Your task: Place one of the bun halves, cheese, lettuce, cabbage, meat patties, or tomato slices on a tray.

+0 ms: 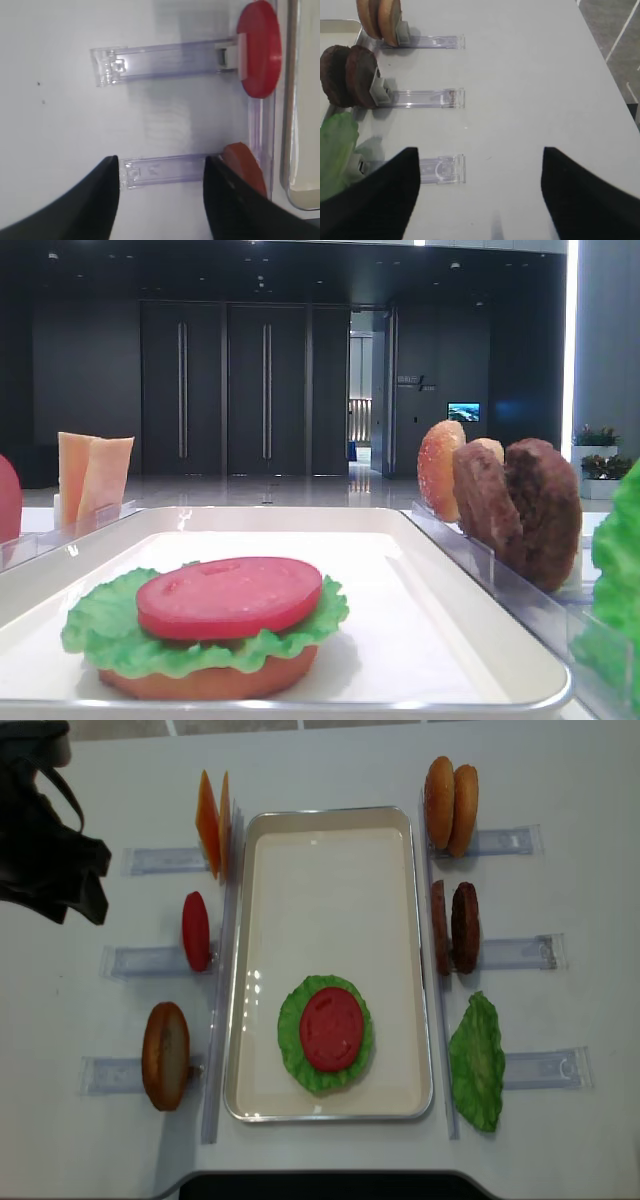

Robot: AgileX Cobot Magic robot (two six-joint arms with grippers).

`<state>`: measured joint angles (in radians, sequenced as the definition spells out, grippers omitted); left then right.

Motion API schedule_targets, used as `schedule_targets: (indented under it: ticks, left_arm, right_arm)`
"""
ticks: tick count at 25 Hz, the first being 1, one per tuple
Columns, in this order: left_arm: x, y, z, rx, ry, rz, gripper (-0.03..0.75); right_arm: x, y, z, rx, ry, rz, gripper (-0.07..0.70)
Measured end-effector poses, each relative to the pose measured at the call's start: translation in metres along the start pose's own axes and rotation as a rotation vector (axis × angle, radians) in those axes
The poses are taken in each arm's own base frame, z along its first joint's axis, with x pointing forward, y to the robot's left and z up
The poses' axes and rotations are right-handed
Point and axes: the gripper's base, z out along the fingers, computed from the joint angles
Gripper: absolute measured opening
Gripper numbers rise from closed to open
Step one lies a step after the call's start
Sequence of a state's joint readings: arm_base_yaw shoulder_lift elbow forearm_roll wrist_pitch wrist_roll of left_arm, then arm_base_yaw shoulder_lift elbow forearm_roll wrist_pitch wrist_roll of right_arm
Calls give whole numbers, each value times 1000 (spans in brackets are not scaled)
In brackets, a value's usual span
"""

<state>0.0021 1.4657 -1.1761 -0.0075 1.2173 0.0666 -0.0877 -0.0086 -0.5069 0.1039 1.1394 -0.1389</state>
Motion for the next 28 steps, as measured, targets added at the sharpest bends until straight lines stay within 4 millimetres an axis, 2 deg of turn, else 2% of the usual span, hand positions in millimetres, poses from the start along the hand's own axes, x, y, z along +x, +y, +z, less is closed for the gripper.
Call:
schedule_targets:
  ticks: [5,9,11,14,19,28]
  left_arm:
    - [2,11,-3,-20,-9,-31,413]
    - [15,10,-21,-26,-69,-32,413]
    - [32,8,-32,-31,-107,-32,413]
    - [69,5,-44,-40,-159,-30,413]
    - [135,-3,-45,-40,-222,-32,413]
    - [214,-13,-47,-33,-463,-33,413]
  right_arm:
    - [0,0,0,0,0,0,486]
    - [0,0,0,0,0,0,486]
    - [0,0,0,0,0,0,486]
    - [0,0,0,0,0,0,486]
    - [0,0,0,0,0,0,486]
    - [0,0,0,0,0,0,486]
